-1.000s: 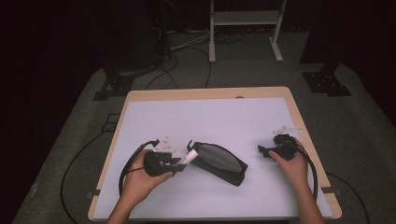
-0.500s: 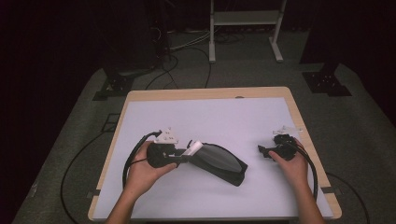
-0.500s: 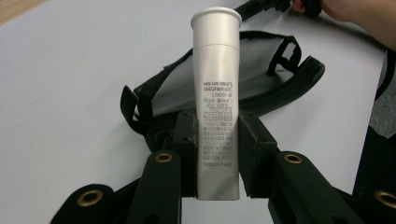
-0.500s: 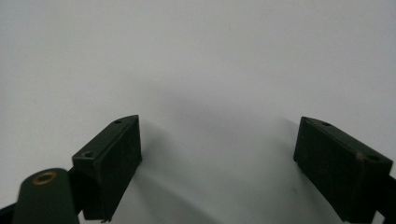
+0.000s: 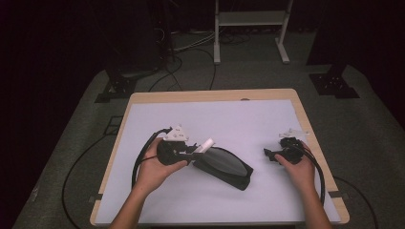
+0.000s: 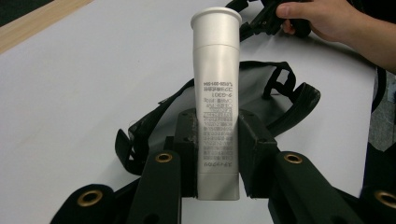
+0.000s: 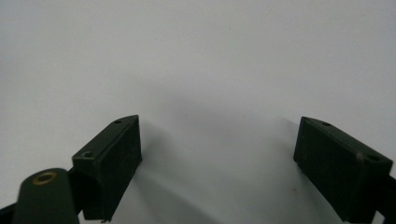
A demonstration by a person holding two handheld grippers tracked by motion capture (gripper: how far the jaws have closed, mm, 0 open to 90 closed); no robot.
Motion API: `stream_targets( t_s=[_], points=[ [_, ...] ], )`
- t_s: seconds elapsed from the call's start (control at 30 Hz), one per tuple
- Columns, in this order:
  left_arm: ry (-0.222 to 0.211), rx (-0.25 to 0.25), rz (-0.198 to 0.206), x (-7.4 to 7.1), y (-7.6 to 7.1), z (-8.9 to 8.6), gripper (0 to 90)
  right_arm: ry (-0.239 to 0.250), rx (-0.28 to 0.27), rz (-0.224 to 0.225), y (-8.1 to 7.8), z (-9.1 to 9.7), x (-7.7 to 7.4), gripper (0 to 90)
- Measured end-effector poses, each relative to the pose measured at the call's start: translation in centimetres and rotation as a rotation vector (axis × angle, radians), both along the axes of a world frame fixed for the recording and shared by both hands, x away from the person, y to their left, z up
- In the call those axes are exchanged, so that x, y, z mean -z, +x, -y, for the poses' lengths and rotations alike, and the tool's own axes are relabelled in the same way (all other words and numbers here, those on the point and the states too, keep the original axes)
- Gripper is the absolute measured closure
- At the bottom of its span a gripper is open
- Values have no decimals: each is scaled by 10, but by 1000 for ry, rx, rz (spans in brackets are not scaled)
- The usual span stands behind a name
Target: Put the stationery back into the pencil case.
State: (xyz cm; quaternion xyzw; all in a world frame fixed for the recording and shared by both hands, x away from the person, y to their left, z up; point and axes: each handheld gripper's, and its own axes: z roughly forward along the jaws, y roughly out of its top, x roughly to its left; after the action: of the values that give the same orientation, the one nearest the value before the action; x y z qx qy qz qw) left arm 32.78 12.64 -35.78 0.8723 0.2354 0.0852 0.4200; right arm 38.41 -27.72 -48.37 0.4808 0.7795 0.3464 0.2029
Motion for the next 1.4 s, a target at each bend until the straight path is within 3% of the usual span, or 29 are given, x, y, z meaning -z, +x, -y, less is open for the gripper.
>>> stream_targets(
  t_s=[0.17, 0.4, 1.4],
  points=[
    [11, 33, 2, 4, 5, 7, 712, 0, 0, 1, 0, 0, 0, 138],
    [29, 62, -24, 9, 11, 13, 712, 0, 0, 0, 0, 0, 0, 138],
    [92, 92, -129, 23, 24, 28, 710, 0, 0, 0, 0, 0, 0, 138]
  ],
)
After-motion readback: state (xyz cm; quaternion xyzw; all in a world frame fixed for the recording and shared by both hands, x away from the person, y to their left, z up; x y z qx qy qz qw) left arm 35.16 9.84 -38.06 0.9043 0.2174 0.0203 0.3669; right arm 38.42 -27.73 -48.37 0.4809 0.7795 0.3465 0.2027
